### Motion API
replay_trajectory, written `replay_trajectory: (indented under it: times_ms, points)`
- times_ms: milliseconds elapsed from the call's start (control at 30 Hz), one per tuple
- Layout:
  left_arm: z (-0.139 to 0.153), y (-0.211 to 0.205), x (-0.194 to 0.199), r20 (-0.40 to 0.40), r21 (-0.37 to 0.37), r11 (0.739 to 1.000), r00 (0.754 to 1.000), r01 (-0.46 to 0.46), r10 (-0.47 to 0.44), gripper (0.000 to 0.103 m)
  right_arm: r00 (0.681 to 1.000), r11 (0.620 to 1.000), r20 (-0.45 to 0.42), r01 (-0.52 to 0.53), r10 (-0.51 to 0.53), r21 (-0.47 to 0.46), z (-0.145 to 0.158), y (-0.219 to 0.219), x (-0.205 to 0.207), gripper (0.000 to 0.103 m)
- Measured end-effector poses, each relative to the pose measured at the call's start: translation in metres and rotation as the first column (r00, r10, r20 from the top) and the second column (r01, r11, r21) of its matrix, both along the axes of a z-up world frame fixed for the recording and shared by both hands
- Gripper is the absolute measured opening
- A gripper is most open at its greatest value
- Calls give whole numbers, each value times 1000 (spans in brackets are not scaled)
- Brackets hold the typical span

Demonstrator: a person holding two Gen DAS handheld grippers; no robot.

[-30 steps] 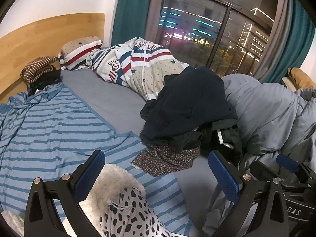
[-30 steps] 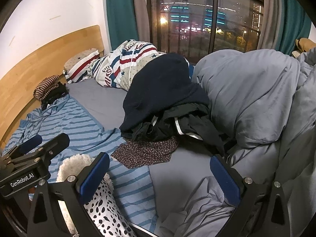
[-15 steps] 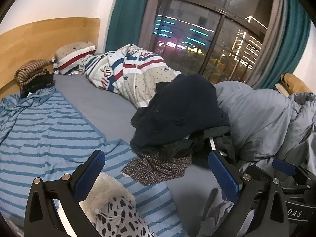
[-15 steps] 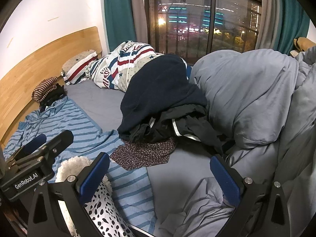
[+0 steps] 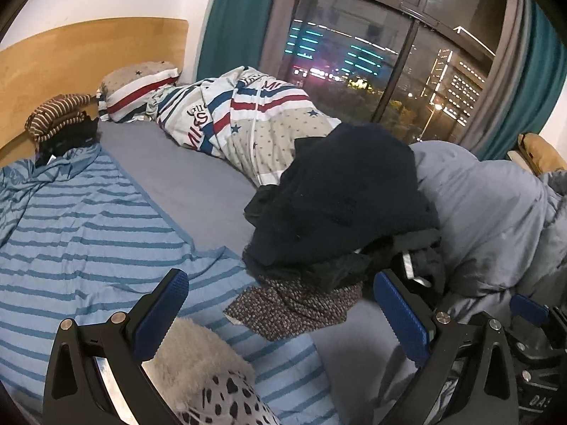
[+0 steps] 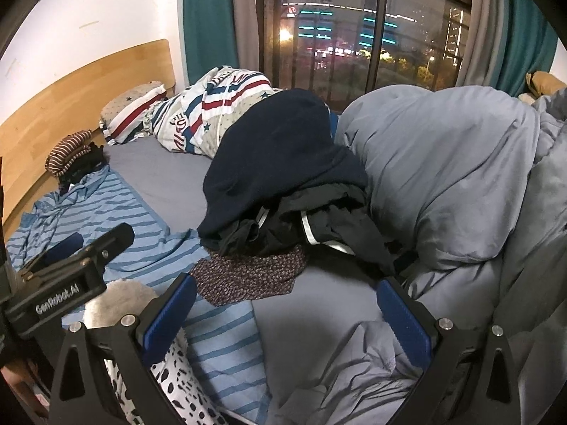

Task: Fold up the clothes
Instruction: 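Reach both grippers to the navy fleece and grasp it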

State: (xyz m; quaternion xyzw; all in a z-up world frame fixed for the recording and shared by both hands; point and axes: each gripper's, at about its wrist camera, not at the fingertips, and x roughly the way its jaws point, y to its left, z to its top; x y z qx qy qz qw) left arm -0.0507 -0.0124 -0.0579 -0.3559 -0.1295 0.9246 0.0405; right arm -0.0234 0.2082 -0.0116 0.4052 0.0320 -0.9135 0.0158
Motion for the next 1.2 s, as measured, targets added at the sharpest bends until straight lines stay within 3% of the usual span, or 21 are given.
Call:
replay_trajectory:
  times_ms: [200, 567, 700, 767, 867, 1033, 1100, 1167, 1200]
  points:
    - [-11, -6, -25, 20, 7, 1000, 1000, 7, -7, 103, 999, 999, -19, -25, 26, 32, -2, -14, -11, 103]
    - [-34, -29, -90, 99, 129, 992, 995, -11, -2, 100, 996, 991, -79, -23, 34, 134, 9, -37, -50, 103]
    - [-42, -20, -120, 141, 168, 984, 987, 53, -77, 94, 992, 986, -123, -2, 23, 167, 15, -40, -74, 103]
    - [-49, -10, -134, 166, 173, 982, 980, 77, -106, 85, 993, 986, -120, 6, 14, 166, 14, -40, -90, 103]
    - [-58, 4, -152, 191, 167, 982, 974, 90, -122, 84, 993, 986, -116, 18, 1, 165, 11, -39, -113, 103]
    - [-68, 27, -182, 209, 225, 965, 961, 134, -182, 83, 996, 981, -89, 38, -21, 192, -10, -28, -141, 103]
    - [-78, 37, -194, 244, 260, 953, 944, 156, -221, 75, 997, 979, -76, 47, -32, 200, -20, -23, -152, 102]
    - [-87, 43, -203, 265, 301, 939, 931, 168, -252, 58, 997, 981, -58, 59, -49, 186, -32, -15, -161, 101]
    - [-90, 43, -204, 270, 332, 929, 927, 162, -259, 56, 997, 982, -47, 63, -56, 177, -38, -12, -164, 101]
